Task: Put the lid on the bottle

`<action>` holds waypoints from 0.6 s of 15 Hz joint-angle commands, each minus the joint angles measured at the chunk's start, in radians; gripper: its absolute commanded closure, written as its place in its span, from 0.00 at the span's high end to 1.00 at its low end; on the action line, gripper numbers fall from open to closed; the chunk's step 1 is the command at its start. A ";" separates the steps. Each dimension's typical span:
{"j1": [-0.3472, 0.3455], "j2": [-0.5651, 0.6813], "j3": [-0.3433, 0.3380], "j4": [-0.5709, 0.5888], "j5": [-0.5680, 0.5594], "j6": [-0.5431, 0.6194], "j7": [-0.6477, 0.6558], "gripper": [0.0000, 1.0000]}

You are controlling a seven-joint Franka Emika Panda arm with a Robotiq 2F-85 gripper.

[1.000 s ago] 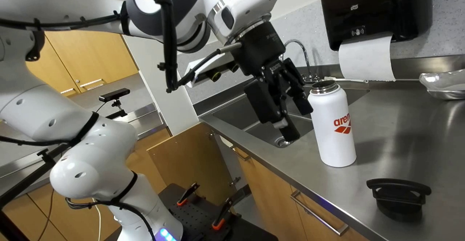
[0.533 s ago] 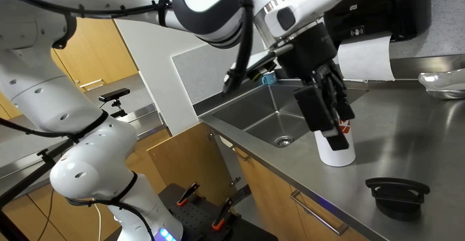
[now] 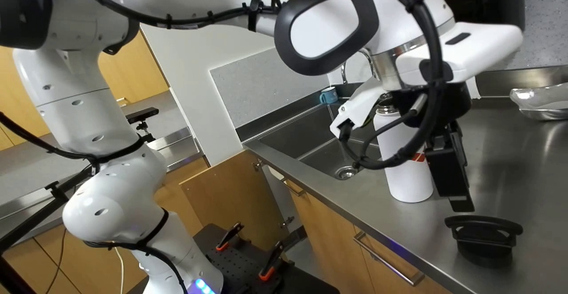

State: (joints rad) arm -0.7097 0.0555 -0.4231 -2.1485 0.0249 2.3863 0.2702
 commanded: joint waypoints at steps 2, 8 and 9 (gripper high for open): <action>0.024 0.088 -0.016 0.055 0.070 0.001 -0.033 1.00; 0.027 0.185 -0.022 0.085 0.065 0.009 -0.009 1.00; 0.025 0.198 -0.020 0.092 0.075 0.006 -0.010 1.00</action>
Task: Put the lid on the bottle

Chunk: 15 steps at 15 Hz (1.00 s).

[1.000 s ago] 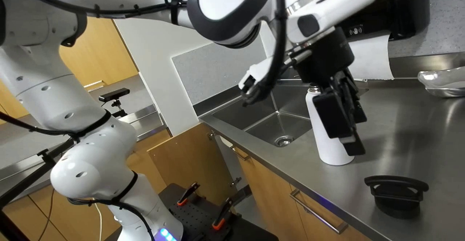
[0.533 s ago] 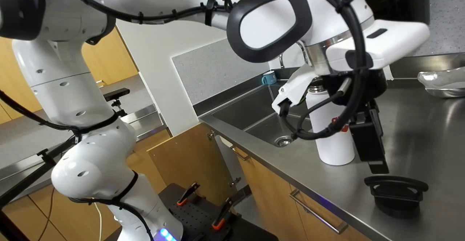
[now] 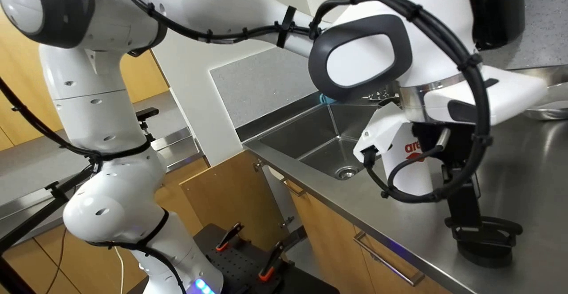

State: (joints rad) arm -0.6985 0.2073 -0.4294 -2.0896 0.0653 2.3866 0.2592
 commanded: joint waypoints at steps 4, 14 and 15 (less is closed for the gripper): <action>0.011 0.094 -0.011 0.059 0.070 0.004 0.009 1.00; 0.033 0.154 -0.017 0.103 0.091 0.009 0.095 0.68; 0.035 0.158 -0.017 0.106 0.090 0.007 0.097 0.59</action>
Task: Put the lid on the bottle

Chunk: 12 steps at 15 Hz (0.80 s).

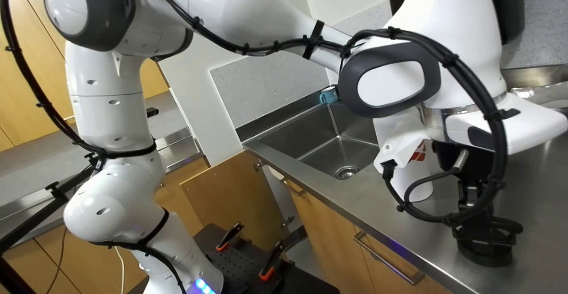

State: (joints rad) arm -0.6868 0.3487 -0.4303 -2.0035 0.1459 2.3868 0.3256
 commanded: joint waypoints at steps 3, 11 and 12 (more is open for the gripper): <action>0.038 0.020 -0.025 0.019 -0.008 0.015 0.055 0.34; 0.128 -0.071 -0.119 0.019 -0.142 -0.075 0.159 0.05; 0.142 -0.101 -0.137 0.020 -0.171 -0.095 0.166 0.05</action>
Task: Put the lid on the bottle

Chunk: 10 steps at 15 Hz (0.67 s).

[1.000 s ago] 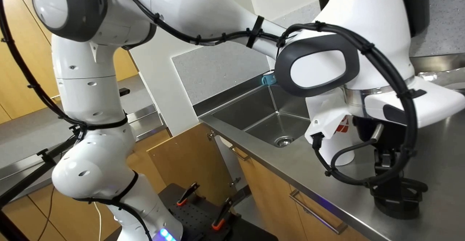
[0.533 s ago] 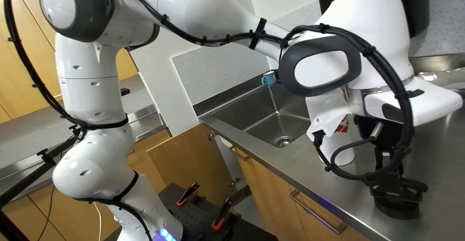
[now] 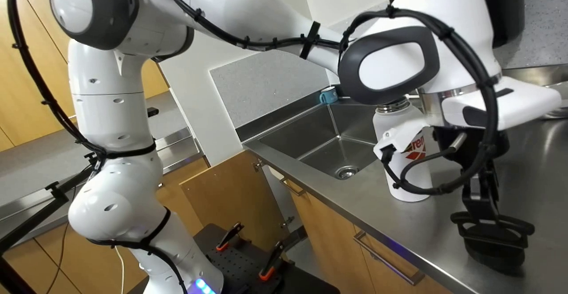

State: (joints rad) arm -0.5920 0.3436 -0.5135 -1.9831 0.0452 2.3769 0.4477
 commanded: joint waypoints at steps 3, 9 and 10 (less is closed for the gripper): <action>0.073 -0.209 -0.086 0.013 -0.120 -0.169 0.018 0.05; 0.092 -0.447 -0.059 0.024 -0.180 -0.224 -0.006 0.05; 0.095 -0.479 -0.043 0.021 -0.178 -0.231 -0.013 0.05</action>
State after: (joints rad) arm -0.5148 -0.0260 -0.5873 -1.9453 -0.1124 2.1910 0.4494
